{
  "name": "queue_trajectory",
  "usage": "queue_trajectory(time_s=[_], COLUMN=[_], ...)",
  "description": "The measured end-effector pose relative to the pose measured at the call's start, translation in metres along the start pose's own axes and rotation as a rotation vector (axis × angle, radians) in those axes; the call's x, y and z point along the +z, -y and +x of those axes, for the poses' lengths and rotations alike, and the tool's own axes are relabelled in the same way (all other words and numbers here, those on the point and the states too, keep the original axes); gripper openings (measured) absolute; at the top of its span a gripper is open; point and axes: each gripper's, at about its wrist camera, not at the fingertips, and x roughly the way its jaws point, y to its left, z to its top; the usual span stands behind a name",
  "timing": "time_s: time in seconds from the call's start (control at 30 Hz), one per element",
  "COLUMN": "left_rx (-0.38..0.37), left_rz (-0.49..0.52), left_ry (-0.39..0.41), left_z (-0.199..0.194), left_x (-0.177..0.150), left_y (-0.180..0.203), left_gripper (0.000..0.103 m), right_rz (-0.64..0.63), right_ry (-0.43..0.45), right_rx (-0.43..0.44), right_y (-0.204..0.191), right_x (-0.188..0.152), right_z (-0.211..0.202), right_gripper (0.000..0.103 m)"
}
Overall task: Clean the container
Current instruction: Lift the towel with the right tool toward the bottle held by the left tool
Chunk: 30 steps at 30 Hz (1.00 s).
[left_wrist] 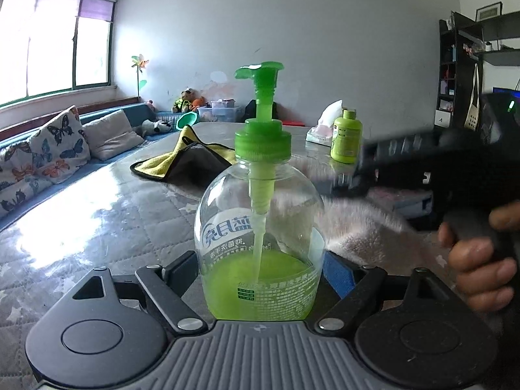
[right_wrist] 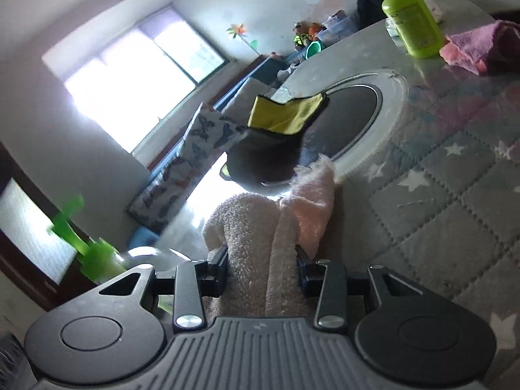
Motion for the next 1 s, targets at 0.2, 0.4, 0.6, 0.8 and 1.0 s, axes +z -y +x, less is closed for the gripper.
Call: queue_trajectory(time_s=[0.2, 0.4, 0.6, 0.8, 1.0], left_rx=[-0.006, -0.005, 0.011, 0.021, 0.035], left_rz=[-0.017, -0.018, -0.034, -0.05, -0.047], left_ry=[0.0, -0.002, -0.015, -0.022, -0.014], left_z=[-0.001, 0.003, 0.005, 0.007, 0.001], left_x=[0.0, 0.003, 0.005, 0.006, 0.005], left_y=[-0.002, -0.006, -0.011, -0.017, -0.014], left_gripper=[0.086, 0.086, 0.088, 0.088, 0.088], right_rz=[-0.055, -0.039, 0.015, -0.001, -0.013], right_ry=[0.09, 0.083, 0.028, 0.002, 0.02], right_rx=[0.114, 0.12, 0.062, 0.033, 0.024], right_y=[-0.032, -0.018, 0.005, 0.008, 0.007], right_x=[0.015, 0.004, -0.004, -0.013, -0.019], right_z=[-0.015, -0.002, 0.013, 0.021, 0.014], right_gripper=[0.039, 0.04, 0.04, 0.04, 0.04])
